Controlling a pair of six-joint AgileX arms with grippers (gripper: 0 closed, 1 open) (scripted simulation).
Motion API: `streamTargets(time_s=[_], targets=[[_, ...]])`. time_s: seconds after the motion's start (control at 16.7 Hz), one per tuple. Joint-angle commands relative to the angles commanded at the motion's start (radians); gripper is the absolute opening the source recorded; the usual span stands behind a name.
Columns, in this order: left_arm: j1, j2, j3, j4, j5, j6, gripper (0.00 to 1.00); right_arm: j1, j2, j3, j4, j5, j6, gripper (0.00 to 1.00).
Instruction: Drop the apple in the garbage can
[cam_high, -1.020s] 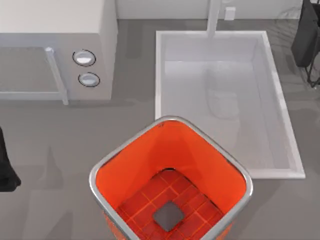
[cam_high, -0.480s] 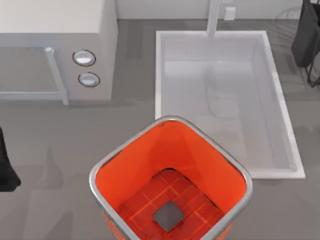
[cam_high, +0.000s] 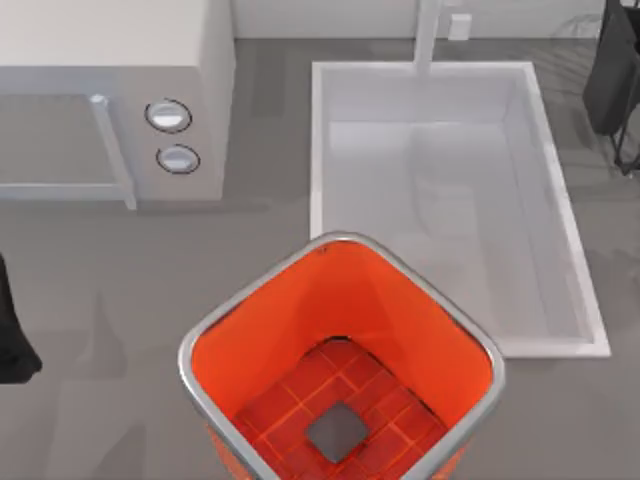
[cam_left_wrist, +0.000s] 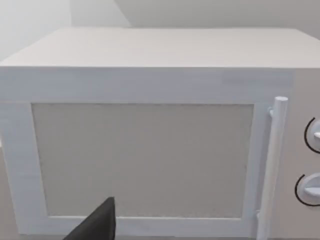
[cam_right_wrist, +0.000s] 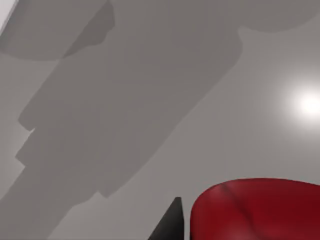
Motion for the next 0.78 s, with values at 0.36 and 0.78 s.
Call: streamTargets(time_s=[0.36,0.78], targets=[[0.0,0.0,0.0,0.0,0.0,0.0,1.0,0.189,-0.016,-0.025,0.054,-0.01,-0.335,0.0],[0.0,0.0,0.0,0.0,0.0,0.0,1.0,0.541,0.002,-0.061,0.087,-0.006,-1.132,0.0]])
